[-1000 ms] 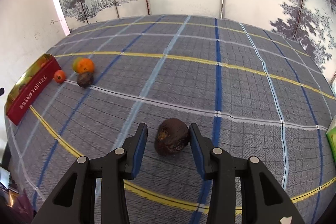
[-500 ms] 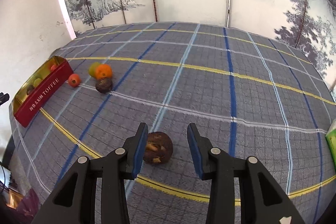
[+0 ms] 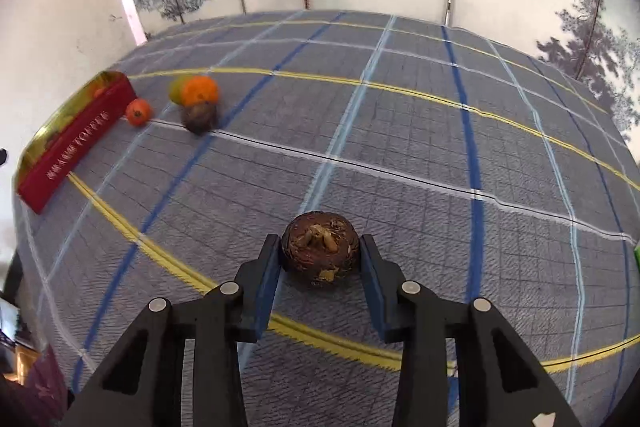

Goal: Organize fruits
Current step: 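Regrasp the dark brown fruit on the table with the right gripper, then carry the dark brown fruit over the tin and release it inside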

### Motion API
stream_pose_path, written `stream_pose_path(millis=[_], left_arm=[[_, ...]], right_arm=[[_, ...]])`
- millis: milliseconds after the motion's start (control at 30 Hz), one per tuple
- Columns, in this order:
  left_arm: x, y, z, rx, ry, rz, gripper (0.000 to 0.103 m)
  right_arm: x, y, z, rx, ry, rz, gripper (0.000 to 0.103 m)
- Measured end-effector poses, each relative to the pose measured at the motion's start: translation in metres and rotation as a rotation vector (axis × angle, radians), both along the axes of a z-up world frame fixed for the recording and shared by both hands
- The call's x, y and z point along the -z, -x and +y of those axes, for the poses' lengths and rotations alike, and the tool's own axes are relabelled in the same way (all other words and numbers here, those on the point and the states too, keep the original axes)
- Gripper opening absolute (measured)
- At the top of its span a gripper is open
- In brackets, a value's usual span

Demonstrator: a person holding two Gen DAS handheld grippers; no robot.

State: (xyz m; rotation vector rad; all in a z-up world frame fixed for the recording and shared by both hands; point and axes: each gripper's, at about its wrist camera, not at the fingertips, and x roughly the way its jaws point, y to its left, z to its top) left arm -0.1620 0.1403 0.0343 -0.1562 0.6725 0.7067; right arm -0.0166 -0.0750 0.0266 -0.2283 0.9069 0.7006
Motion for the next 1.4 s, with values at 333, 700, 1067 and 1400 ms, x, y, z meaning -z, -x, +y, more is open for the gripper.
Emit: stream_pose_path(millis=[333,700,1067,1400], left_arm=[[-0.007,0.034,0.01,-0.053,0.071,-0.082,0.083],[-0.008,0.055,0.012,-0.091,0.039,-0.065,0.083],[-0.007,0.059,0.01,-0.091,0.026,-0.056,0.083],[-0.004,0.054,0.006,-0.092,0.009,-0.029,0.083]], right_arm=[[-0.085,0.045,0.118,-0.329,-0.208,-0.025,0.036],[-0.069,0.069,0.295,-0.549,-0.146,0.035,0.036],[-0.039,0.07,0.336,-0.521,-0.057,0.032,0.044],[-0.08,0.082,0.282,-0.483,-0.211,-0.075,0.076]])
